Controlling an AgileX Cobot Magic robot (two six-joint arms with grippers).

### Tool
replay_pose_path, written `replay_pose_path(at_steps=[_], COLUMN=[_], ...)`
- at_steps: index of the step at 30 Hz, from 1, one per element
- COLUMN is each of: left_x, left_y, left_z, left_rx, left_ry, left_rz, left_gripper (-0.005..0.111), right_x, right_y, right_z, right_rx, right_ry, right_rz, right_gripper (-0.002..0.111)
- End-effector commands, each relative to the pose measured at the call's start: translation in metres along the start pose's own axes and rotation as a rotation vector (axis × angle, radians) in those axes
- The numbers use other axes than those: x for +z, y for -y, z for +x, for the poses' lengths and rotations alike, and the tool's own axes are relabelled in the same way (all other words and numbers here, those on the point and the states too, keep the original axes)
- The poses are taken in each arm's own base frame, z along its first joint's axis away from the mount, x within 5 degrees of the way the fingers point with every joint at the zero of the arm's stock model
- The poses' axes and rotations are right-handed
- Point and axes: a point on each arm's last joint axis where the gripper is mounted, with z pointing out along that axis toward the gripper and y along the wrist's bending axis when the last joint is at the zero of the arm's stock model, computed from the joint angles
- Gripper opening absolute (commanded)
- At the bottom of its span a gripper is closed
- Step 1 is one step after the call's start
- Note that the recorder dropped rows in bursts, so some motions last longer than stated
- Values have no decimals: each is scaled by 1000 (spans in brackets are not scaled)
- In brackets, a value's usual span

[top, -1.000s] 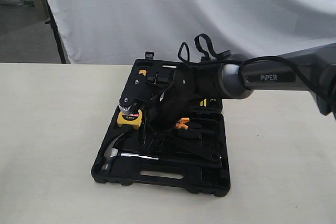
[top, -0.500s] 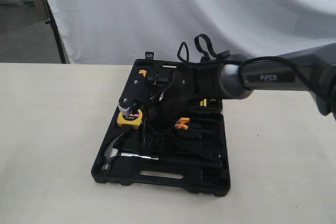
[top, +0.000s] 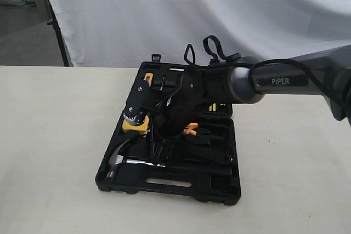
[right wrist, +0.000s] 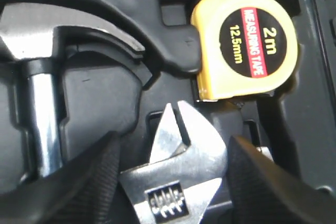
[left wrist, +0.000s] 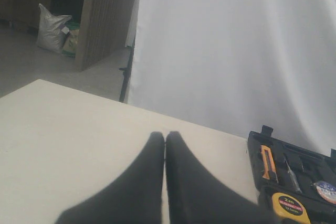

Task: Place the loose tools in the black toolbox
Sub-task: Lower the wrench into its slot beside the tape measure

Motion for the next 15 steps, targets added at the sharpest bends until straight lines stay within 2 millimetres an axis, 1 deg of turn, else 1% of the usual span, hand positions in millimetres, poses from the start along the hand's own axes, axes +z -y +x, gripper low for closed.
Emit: replay_pose_path(at_steps=[1,10,15], left_x=[0,0,0], left_y=[-1,-1,-1], left_z=[-2,-2,-2], left_rx=[0,0,0], left_ry=[20,20,20], left_rz=[-21,-21,-21], left_gripper=[1,1,1], right_x=[-3,-3,-3], right_y=[2,1,-1], right_z=[-3,-2,-1], right_rx=[12,-196,-222], right_ry=[10,0,-12], right_rz=[9,-5,-29], right_gripper=[0,0,0])
